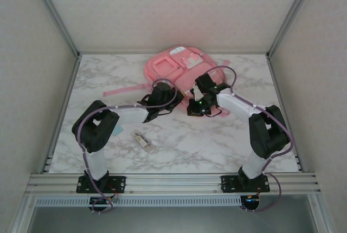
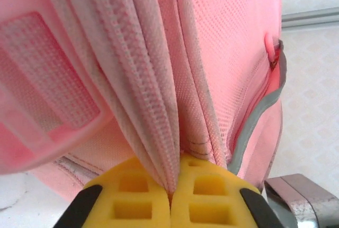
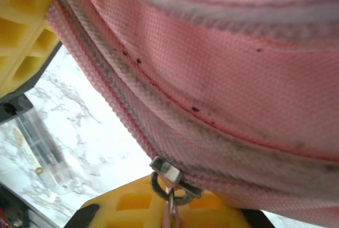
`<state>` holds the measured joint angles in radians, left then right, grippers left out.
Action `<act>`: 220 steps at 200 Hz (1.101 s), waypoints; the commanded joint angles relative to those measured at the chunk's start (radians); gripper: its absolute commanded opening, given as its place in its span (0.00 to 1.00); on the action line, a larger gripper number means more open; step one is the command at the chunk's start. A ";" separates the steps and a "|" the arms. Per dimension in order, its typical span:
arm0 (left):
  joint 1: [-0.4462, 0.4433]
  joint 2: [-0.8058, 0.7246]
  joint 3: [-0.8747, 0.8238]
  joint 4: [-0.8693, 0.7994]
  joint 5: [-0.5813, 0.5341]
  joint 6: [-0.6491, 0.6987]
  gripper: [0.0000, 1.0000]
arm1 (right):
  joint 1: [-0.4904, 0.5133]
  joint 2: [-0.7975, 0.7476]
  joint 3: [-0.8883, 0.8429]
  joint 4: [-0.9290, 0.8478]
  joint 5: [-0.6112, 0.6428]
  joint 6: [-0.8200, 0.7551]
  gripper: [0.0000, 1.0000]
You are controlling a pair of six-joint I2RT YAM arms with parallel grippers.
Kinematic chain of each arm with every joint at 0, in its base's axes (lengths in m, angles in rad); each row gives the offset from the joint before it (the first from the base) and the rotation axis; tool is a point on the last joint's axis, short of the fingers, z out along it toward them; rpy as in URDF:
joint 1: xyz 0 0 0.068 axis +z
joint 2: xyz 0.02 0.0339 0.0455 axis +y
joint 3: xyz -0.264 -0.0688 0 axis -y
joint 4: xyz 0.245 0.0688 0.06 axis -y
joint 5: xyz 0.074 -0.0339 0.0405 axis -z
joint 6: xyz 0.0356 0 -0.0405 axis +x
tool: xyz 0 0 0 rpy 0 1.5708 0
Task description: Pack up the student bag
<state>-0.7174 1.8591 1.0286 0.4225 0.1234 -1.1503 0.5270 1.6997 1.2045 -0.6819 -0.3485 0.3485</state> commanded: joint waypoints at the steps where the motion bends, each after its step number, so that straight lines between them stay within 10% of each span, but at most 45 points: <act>1: 0.024 -0.010 0.014 -0.005 -0.050 0.051 0.00 | -0.008 -0.010 0.044 -0.337 0.073 -0.157 0.00; 140: 0.239 -0.171 0.039 -0.500 0.171 0.552 0.00 | -0.166 0.188 0.296 -0.524 0.715 -0.253 0.00; 220: 0.447 0.024 0.348 -0.529 0.092 0.520 0.00 | -0.093 0.097 0.190 -0.389 0.279 -0.262 0.00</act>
<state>-0.3733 1.8141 1.2308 -0.1314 0.4141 -0.6338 0.4229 1.8675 1.4559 -1.0058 0.0254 0.0731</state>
